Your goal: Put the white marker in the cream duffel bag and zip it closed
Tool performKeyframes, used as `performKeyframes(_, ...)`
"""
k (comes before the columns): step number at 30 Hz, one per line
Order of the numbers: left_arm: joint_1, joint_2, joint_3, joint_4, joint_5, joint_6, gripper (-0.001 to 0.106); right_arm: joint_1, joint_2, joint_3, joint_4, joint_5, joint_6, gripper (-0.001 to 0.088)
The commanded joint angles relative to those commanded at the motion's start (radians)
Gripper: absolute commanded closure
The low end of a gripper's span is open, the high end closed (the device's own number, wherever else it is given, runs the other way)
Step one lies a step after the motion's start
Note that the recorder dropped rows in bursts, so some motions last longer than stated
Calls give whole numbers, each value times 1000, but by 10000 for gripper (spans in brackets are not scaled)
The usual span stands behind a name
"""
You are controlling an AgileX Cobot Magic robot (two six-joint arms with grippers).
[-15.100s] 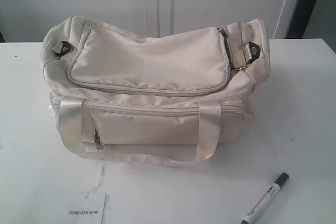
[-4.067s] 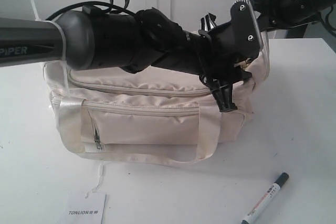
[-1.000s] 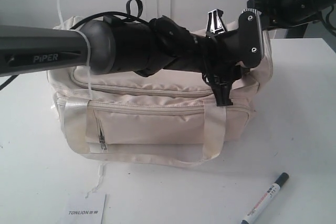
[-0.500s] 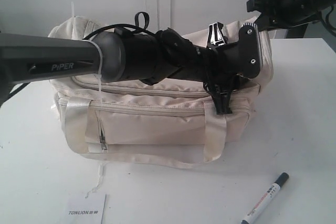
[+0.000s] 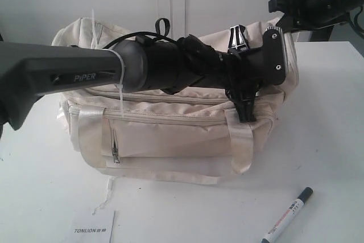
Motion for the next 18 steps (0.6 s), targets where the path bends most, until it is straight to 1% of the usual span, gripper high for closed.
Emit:
performKeyframes(5, 0, -44, 0, -19, 10, 0, 1053, 0, 0, 0, 0, 0, 0, 868)
performKeyframes(11, 0, -65, 4, -22, 91, 0, 1053, 0, 0, 0, 0, 0, 0, 868)
performKeyframes(18, 0, -95, 62, -22, 91, -7, 1053, 0, 0, 0, 0, 0, 0, 868)
